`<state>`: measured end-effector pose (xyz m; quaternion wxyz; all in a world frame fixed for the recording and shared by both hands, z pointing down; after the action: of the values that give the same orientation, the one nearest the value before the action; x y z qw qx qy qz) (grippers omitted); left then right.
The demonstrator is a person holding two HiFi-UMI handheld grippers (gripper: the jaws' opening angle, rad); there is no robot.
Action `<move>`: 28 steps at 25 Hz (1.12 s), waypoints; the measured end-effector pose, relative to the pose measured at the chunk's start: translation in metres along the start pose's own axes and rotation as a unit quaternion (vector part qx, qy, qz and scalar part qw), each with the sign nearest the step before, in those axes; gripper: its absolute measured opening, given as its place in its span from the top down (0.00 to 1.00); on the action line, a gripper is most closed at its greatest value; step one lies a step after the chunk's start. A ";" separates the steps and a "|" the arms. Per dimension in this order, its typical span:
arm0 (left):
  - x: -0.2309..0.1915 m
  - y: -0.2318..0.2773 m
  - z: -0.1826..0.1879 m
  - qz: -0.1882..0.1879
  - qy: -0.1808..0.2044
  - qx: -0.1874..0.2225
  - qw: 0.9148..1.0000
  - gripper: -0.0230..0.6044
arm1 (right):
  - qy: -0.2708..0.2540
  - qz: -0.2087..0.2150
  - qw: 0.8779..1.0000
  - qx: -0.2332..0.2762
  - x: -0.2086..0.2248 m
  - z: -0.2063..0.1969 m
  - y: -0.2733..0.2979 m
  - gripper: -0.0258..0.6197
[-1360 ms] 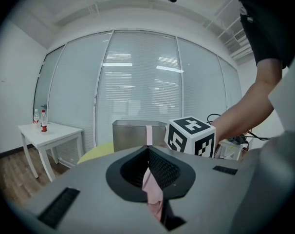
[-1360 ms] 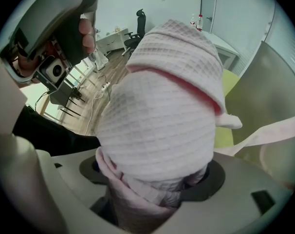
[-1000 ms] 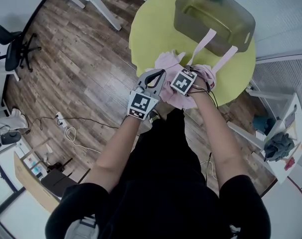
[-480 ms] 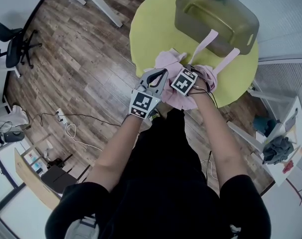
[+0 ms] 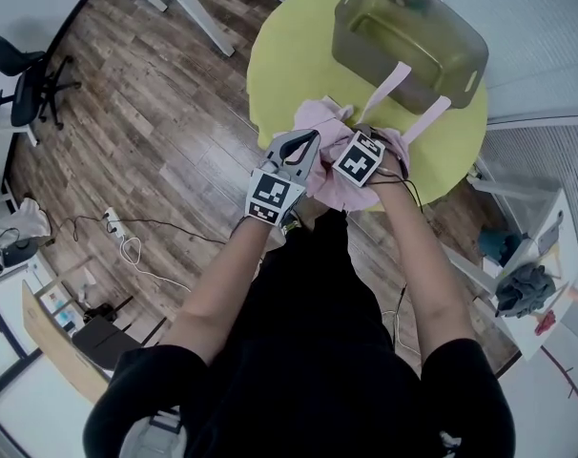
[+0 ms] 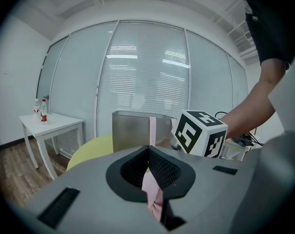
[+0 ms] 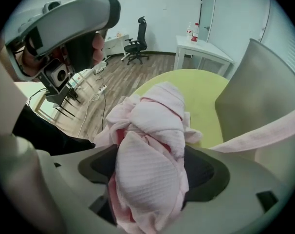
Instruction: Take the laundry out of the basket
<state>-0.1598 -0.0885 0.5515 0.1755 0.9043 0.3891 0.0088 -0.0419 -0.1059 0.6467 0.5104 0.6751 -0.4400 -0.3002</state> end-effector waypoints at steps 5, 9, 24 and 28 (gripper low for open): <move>0.006 -0.009 0.010 0.000 0.006 0.002 1.000 0.96 | 0.007 -0.005 1.000 0.019 -0.006 -0.002 -0.028 0.32; 0.011 -0.017 0.017 -0.001 0.008 0.005 1.000 0.96 | 0.007 -0.021 0.999 0.041 -0.013 0.000 -0.053 0.32; 0.036 -0.053 0.069 -0.021 0.013 0.038 0.999 0.96 | 0.057 -0.086 0.960 0.262 -0.038 0.002 -0.164 0.33; 0.045 -0.062 0.087 -0.033 0.015 0.053 0.998 0.96 | 0.085 -0.098 0.933 0.335 -0.046 -0.002 -0.198 0.34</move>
<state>-0.1587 -0.0442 0.4439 0.1220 0.8986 0.4215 -0.0044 -0.0029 -0.0455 0.4568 0.2584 0.8694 -0.4019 -0.1259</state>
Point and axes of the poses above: the fingertips, and each gripper's own axes: y forward along the fingers, x to its right, z out of its top, the point moved 7 cm from there along -y, backward along the fingers, and after that the axes turned 2 degrees about -y, right-handed, at the moved point
